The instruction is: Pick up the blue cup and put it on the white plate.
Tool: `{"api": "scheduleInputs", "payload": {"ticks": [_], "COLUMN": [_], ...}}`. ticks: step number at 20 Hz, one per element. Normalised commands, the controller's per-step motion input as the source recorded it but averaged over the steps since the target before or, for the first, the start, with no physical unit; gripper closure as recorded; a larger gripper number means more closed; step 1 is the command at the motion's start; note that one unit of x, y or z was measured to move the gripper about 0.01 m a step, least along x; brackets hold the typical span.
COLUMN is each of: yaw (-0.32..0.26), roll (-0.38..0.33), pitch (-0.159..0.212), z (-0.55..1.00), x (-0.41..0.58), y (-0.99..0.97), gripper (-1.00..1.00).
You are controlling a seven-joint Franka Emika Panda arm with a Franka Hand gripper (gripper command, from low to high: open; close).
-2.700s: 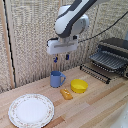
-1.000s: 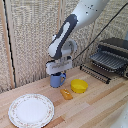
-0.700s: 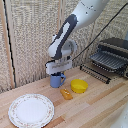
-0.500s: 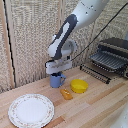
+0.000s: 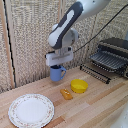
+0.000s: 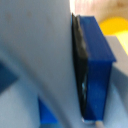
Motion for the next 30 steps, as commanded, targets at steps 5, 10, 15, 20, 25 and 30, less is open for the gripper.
{"api": "scheduleInputs", "payload": {"ticks": [5, 10, 15, 20, 25, 30], "yaw": [-0.011, 0.000, 0.000, 0.000, 0.000, 0.009], "roll": [0.099, 0.085, 0.029, 0.000, -0.012, -0.036], "pitch": [0.074, 0.031, 0.002, 0.014, 0.035, 0.004], "z": [0.82, 0.69, 0.43, 0.22, 0.03, -0.15], "x": [0.000, -0.025, -0.090, -0.106, -0.082, -0.059], "y": [0.19, 0.61, 0.86, 0.94, 0.91, 0.78], "gripper": [1.00, 1.00, 1.00, 1.00, 1.00, 1.00]}}
